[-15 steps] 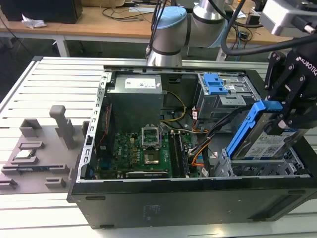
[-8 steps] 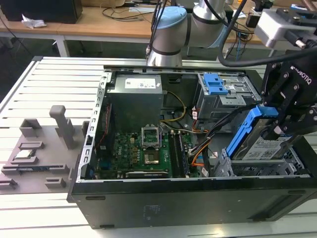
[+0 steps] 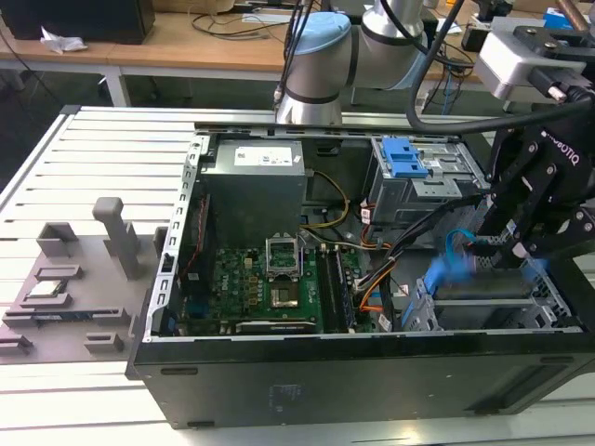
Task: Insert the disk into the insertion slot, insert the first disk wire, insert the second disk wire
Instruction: 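Insert the disk into the insertion slot, then insert the first disk wire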
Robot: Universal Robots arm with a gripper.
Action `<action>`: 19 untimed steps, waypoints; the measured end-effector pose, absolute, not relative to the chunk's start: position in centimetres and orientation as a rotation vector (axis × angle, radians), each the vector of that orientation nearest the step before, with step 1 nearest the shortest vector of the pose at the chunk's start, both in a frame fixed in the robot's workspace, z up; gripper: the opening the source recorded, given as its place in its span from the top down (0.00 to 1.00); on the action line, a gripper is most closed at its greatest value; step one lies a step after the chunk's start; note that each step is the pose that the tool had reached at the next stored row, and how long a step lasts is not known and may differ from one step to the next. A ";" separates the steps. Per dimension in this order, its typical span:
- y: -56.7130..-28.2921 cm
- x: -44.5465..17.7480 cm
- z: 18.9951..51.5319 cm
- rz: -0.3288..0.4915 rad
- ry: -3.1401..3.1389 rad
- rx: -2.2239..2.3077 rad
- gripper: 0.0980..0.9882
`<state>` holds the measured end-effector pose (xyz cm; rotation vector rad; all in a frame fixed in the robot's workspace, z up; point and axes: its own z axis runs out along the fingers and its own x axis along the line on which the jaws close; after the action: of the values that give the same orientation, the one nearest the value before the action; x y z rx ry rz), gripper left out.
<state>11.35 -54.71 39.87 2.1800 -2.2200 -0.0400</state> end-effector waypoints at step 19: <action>-54.7 12.8 39.3 -0.027 -2.214 2.174 0.99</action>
<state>12.84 -54.70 39.29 2.1739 -2.2144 -0.0266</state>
